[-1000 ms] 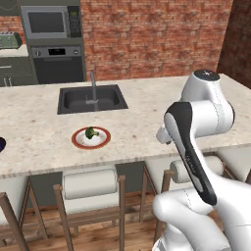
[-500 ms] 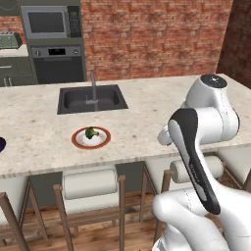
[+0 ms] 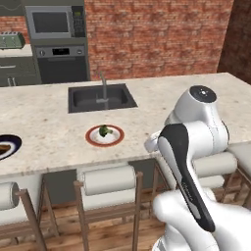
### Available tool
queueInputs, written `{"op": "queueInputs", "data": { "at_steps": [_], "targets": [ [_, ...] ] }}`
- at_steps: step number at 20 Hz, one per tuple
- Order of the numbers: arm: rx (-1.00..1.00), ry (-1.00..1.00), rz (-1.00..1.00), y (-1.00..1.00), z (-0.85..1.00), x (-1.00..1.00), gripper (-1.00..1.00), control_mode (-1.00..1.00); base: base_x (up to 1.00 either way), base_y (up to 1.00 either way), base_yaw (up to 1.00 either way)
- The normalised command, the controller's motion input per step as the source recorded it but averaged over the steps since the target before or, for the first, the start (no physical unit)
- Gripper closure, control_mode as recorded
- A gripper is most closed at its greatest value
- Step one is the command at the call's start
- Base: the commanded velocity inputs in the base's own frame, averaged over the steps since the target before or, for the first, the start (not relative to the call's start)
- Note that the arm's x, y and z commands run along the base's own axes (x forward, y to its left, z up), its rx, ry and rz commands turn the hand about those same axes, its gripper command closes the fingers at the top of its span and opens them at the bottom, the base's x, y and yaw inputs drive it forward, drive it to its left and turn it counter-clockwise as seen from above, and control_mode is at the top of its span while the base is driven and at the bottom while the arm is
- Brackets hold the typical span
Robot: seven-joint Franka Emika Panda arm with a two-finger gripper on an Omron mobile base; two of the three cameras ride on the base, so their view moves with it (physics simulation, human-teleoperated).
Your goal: Transport the chicken drumstick and broccoli to the fridge. Place the chicken drumstick on the rack containing meat and place the broccoli on the rack containing the vegetable, ensuring meats and vegetables are on different racks.
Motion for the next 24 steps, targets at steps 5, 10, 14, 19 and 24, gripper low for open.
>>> {"op": "queueInputs", "data": {
  "at_steps": [5, 10, 14, 19, 24],
  "targets": [
    [0.0, 0.0, 0.0, 0.0, 0.0, 0.0, -1.0, 1.0, -0.01, 1.0, -0.04],
    [0.0, 0.0, 0.0, 0.0, 0.0, 0.0, -1.0, 1.0, 0.5, 0.49, -0.02],
    [0.0, 0.0, 0.0, 0.0, 0.0, 0.0, -1.0, 1.0, 0.96, -0.39, 0.0],
    [0.0, 0.0, 0.0, 0.0, 0.0, 0.0, -1.0, 1.0, 1.0, -0.44, 0.01],
    [0.0, 0.0, 0.0, 0.0, 0.0, 0.0, -1.0, 1.0, 1.0, -0.41, 0.05]
  ]
}}
